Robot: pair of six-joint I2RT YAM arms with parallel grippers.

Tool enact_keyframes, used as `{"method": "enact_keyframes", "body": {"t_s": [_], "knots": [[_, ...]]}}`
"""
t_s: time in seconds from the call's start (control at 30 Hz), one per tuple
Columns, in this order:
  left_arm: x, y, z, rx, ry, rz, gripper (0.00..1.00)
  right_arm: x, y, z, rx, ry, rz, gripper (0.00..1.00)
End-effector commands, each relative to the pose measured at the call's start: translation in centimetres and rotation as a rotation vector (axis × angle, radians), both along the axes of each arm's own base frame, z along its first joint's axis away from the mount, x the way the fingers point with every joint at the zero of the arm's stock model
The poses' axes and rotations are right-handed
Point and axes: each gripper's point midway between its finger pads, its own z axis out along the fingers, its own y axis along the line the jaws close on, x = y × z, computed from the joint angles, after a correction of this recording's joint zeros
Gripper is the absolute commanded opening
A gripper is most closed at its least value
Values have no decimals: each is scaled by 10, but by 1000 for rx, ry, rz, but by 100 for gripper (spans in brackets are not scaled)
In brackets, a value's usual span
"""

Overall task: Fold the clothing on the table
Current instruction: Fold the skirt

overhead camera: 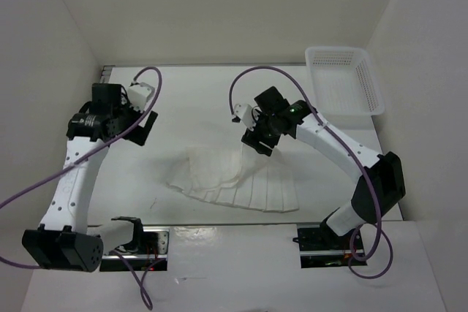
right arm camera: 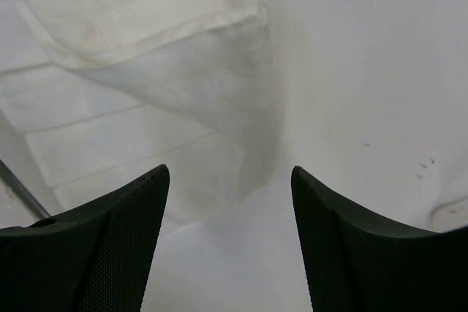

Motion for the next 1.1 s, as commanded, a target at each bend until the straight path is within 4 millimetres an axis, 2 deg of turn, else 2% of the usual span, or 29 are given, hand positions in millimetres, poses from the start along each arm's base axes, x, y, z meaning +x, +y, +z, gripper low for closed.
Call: {"method": "enact_keyframes", "body": {"t_s": [0.0,0.03,0.13,0.17,0.23,0.27,0.33,0.4,0.43,0.47,0.5,0.53,0.6,0.63,0.7,0.83,0.93,1.07], "knots": [[-1,25,35,-33,-163,160,100,24,28,-2,91,-68,46,73],[-5,36,33,-30,-162,196,100,27,32,-5,99,-71,62,73],[-13,46,35,-51,-191,248,100,28,41,-20,99,-35,116,73],[-16,53,38,-63,-204,280,100,26,44,-32,94,-2,134,73],[-23,55,39,-86,-220,287,100,31,49,-34,91,-4,162,73],[-28,62,44,-82,-241,315,100,31,51,-39,87,16,176,73],[-35,64,33,-95,-215,326,100,34,53,-43,81,18,185,73],[-39,70,33,-91,-223,353,100,44,52,-43,85,14,181,71],[-41,67,30,-109,-222,343,100,43,53,-43,92,15,196,70],[-42,67,26,-123,-214,352,100,53,48,-42,94,10,173,68],[-45,70,29,-120,-227,366,100,57,52,-40,114,11,185,65],[-44,68,29,-128,-227,357,100,58,49,-37,122,19,180,57],[-45,69,26,-135,-219,363,100,63,47,-33,131,27,179,49],[-45,69,26,-135,-219,363,100,66,44,-39,132,43,168,43],[-46,71,26,-135,-220,372,100,68,41,-39,128,51,158,43],[-45,70,26,-141,-220,365,100,78,34,-38,124,27,133,50],[-44,68,24,-149,-212,359,100,78,34,-35,128,19,133,57],[-43,65,24,-156,-212,338,100,71,34,-48,116,89,151,69]]}}
